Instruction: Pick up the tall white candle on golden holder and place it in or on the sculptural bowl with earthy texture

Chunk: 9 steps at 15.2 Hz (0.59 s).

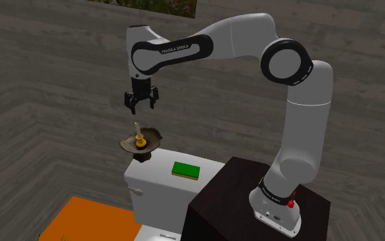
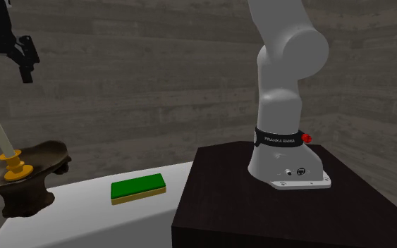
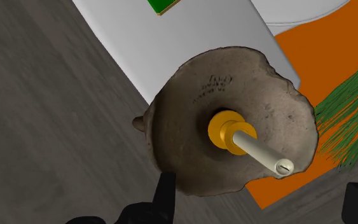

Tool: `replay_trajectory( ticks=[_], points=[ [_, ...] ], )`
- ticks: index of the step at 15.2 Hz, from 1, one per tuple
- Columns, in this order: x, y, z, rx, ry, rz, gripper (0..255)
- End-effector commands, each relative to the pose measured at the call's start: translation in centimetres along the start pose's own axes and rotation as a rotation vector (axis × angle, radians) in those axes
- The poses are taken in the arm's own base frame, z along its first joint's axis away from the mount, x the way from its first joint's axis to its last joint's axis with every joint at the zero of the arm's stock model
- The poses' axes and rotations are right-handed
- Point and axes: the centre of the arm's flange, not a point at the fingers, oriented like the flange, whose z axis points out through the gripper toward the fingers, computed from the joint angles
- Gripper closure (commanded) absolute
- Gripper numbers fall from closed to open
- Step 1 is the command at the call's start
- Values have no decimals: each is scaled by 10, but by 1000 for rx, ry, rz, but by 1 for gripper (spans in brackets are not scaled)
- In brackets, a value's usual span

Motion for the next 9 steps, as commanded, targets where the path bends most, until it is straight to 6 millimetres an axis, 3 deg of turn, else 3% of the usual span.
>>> replay_trajectory(
  ticks=[1,2,9],
  points=[
    [1,1,-23,0,0,0,0],
    [1,1,-33,0,0,0,0],
    [1,1,-33,0,0,0,0]
  ],
)
